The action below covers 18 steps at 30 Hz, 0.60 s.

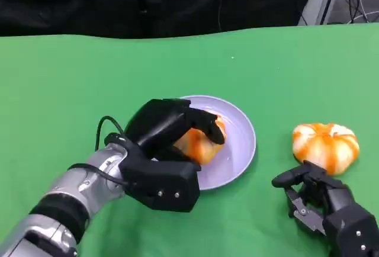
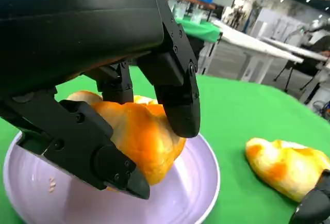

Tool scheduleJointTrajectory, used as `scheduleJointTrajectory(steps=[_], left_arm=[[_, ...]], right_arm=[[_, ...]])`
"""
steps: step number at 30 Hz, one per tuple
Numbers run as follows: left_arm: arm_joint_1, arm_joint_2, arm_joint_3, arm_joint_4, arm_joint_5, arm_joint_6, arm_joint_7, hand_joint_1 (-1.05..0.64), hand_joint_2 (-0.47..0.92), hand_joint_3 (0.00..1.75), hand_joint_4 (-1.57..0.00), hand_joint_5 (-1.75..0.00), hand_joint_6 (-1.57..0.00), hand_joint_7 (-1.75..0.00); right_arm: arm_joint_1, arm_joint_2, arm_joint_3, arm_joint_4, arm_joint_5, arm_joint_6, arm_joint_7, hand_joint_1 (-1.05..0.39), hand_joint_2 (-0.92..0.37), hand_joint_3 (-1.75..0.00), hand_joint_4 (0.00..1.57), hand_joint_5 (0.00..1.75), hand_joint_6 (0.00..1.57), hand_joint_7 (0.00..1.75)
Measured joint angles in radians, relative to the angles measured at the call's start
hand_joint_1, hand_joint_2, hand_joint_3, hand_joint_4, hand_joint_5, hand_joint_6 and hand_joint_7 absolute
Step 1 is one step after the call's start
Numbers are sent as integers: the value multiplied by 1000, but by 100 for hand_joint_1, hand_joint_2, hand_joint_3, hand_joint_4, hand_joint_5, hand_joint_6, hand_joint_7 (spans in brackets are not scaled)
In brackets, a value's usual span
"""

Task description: Grasp the bread from the table and place it into the plate.

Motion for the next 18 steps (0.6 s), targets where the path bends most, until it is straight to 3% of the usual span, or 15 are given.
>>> scheduleJointTrajectory(steps=[1,2,4,9,13,14,15,18], left_arm=[[-2,-2,-1,7,0,-1,-2,-20,92,13,-73,-41,-81,-8],[-5,-2,-6,15,2,-1,-6,-23,92,14,-73,-24,-76,-4],[-15,-1,-24,31,14,-1,-7,-30,92,18,-68,-7,-63,-1],[-27,-1,-31,40,20,2,-30,-56,92,32,-50,-1,-34,0],[-27,-1,-28,40,4,26,-57,-59,92,35,-48,0,-30,0],[-27,-1,-27,40,2,30,-61,-77,92,57,-36,0,-20,0],[-27,-1,-25,38,-12,31,-86,-84,92,66,-31,0,-16,0],[-27,1,-11,25,-58,41,-200,-94,92,80,-21,0,-13,0]], right_arm=[[0,0,0,0,0,-1,0,-30,-92,-43,69,175,69,127],[0,0,1,0,0,-1,-2,-30,-92,-43,69,175,69,127],[0,1,2,0,-5,-1,-9,-30,-92,-43,69,175,69,128],[0,3,3,1,-9,-2,-16,-30,-92,-43,70,175,69,128],[-1,3,3,3,-14,-4,-20,-30,-92,-43,70,175,69,129],[-1,3,3,3,-14,-4,-20,-29,-92,-43,70,175,68,129],[-1,3,3,4,-14,-5,-18,-28,-92,-43,69,175,67,128],[-2,4,1,5,0,-5,-2,-27,-92,-43,70,175,68,127]])
